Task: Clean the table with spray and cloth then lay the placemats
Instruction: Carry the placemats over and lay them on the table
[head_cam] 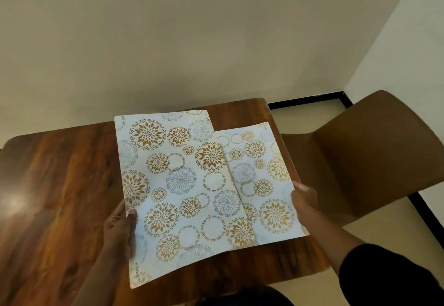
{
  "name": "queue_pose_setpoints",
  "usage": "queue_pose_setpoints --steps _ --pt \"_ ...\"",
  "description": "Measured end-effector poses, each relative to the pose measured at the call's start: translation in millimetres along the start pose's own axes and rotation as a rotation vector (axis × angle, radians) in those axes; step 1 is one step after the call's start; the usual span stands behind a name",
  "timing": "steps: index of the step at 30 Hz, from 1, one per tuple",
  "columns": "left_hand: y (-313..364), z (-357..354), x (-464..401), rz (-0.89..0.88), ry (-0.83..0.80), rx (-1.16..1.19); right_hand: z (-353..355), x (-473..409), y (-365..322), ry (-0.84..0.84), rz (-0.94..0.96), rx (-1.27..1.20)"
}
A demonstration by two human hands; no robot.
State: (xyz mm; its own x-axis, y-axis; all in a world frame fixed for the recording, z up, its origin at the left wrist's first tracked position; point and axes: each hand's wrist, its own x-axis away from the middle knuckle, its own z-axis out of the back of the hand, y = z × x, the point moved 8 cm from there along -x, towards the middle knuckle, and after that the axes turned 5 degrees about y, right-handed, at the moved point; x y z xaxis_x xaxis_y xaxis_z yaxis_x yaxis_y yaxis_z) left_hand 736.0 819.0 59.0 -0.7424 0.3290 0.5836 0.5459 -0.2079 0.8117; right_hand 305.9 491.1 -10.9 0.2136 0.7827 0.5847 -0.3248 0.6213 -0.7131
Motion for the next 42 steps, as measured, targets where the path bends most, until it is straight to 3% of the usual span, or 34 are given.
queue_pose_setpoints --steps 31,42 --pt "-10.9 -32.9 20.3 0.010 -0.049 -0.027 9.0 -47.2 25.8 0.071 0.199 0.293" --pt "-10.6 -33.4 21.5 -0.002 -0.043 -0.031 5.6 -56.0 24.1 0.120 0.334 0.560"
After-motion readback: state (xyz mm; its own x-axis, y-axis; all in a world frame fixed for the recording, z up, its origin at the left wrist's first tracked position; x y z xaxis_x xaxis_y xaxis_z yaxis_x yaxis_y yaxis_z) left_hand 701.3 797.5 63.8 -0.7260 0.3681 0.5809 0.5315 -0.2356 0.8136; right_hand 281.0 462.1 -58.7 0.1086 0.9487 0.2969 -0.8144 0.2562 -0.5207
